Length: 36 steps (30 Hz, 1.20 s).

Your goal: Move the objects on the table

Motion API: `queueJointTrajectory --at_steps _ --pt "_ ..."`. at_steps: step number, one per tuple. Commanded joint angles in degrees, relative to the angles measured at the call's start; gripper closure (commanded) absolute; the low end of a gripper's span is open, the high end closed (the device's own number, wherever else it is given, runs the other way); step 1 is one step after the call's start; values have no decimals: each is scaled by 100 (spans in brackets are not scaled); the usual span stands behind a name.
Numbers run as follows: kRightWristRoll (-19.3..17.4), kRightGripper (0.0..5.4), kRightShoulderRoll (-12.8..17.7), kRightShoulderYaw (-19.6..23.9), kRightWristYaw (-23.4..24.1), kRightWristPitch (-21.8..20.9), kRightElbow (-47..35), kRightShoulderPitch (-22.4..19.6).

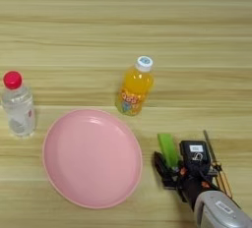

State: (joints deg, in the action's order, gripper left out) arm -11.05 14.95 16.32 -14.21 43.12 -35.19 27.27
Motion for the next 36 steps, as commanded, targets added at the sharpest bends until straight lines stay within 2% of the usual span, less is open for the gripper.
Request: queueJointTrajectory --at_steps 1,10,17,25,30,36 --pt "-3 119 104 124 38 -173 -257 -110" --pt "-14 5 126 186 39 -121 -403 -137" --pt "-37 5 180 410 9 -110 -480 -138" --pt "-117 5 300 984 -113 -126 -520 30" --pt "-176 5 406 1531 -260 -193 -428 199" --pt "-97 5 394 1733 -362 -383 -138 336"
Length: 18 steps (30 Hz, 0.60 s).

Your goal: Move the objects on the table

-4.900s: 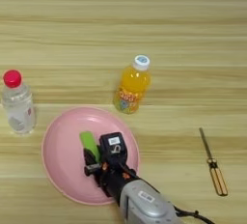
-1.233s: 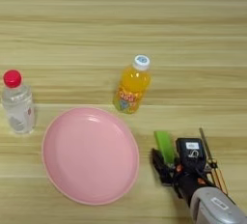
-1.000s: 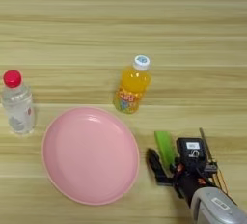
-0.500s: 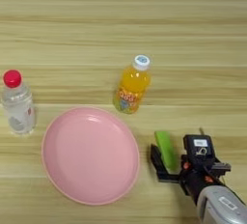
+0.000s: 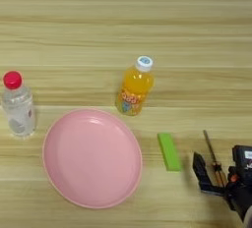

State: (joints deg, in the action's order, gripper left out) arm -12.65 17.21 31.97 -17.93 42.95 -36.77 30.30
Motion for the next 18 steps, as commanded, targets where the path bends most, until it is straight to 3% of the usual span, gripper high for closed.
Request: queueJointTrajectory --at_steps 1,18 --pt "76 5 163 173 0 -395 63 54" --pt "12 5 81 107 -60 -598 549 139"
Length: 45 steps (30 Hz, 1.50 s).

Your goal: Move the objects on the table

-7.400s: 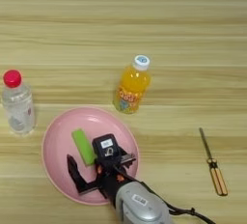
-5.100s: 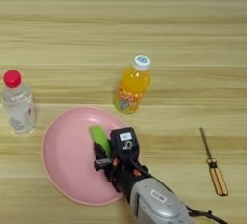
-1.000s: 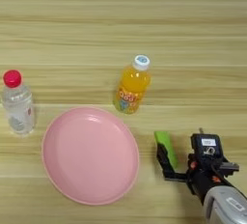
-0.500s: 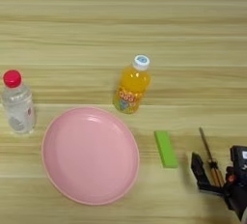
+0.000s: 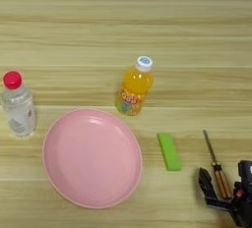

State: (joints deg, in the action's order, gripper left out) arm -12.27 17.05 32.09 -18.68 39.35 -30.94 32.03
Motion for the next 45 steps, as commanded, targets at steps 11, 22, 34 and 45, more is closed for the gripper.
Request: queueJointTrajectory --at_steps 11,22,34,45 --pt "-186 5 50 150 -53 -250 350 -57" --pt "-411 5 123 262 -159 -238 907 -161" --pt "-427 5 205 188 -159 -348 1121 -143" --pt "-318 74 280 -38 -192 -376 927 28"
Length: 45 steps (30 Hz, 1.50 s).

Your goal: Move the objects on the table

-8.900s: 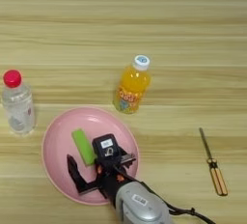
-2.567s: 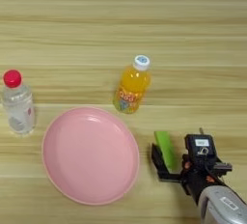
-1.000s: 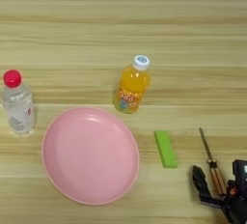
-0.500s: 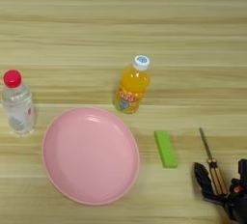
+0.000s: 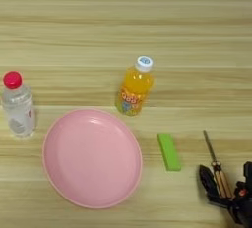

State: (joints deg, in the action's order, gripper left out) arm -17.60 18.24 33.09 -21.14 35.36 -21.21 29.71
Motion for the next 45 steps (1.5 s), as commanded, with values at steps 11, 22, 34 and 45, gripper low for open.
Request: queueJointTrajectory --at_steps 11,22,34,45 --pt "216 182 177 -312 83 71 -350 397" --pt "192 291 181 -337 105 68 -384 421" --pt "182 403 167 -351 114 64 -405 427" --pt "176 450 143 -350 148 85 -484 426"
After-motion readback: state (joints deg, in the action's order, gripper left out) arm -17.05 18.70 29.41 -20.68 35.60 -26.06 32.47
